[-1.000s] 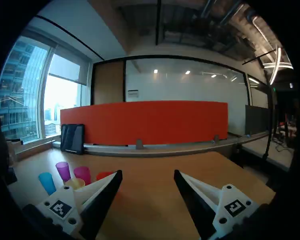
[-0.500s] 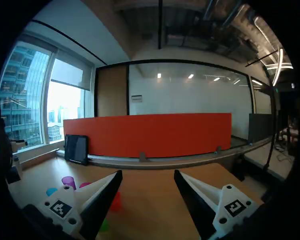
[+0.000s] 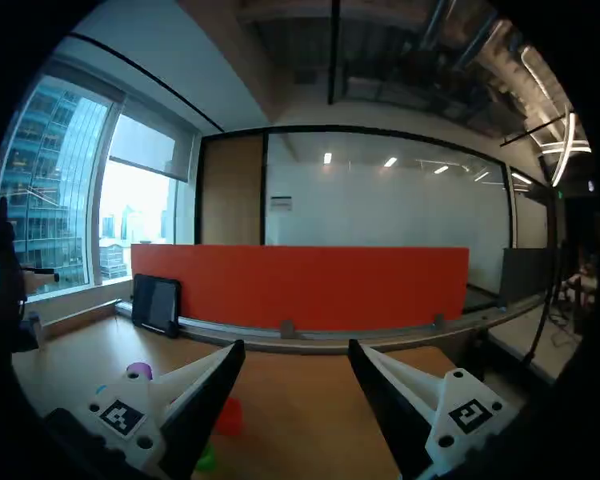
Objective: Pour water
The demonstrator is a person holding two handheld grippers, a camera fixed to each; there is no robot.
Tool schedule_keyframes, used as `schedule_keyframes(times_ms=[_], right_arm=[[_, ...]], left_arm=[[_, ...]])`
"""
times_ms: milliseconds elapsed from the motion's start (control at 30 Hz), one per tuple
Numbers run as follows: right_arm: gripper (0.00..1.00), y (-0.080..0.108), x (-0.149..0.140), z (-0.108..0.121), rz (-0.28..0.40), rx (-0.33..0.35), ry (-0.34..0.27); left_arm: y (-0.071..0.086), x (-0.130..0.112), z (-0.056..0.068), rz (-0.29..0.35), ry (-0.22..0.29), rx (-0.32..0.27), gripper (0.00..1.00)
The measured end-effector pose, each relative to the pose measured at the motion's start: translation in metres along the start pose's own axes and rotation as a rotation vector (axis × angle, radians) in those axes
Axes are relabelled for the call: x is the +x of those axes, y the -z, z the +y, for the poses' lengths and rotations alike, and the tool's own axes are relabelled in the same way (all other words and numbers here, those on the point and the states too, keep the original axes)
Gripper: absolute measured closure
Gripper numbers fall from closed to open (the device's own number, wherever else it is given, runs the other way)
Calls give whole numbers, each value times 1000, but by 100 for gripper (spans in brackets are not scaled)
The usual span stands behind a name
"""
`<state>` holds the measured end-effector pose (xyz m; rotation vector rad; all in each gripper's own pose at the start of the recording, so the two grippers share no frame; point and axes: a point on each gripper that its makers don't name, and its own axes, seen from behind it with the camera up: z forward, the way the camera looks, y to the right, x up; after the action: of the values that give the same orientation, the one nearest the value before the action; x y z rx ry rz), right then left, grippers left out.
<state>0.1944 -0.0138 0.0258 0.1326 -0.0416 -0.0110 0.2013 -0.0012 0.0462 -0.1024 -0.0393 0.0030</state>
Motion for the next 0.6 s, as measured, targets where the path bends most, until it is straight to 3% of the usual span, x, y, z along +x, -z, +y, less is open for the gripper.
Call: schedule_keyframes(times_ms=[267, 600], right_arm=[[0, -1, 2, -16, 3, 76, -1], [0, 3, 6, -47, 5, 229, 46]], left_arm=[[0, 0, 5, -7, -13, -39, 4], [2, 4, 26, -1, -55, -149, 4]])
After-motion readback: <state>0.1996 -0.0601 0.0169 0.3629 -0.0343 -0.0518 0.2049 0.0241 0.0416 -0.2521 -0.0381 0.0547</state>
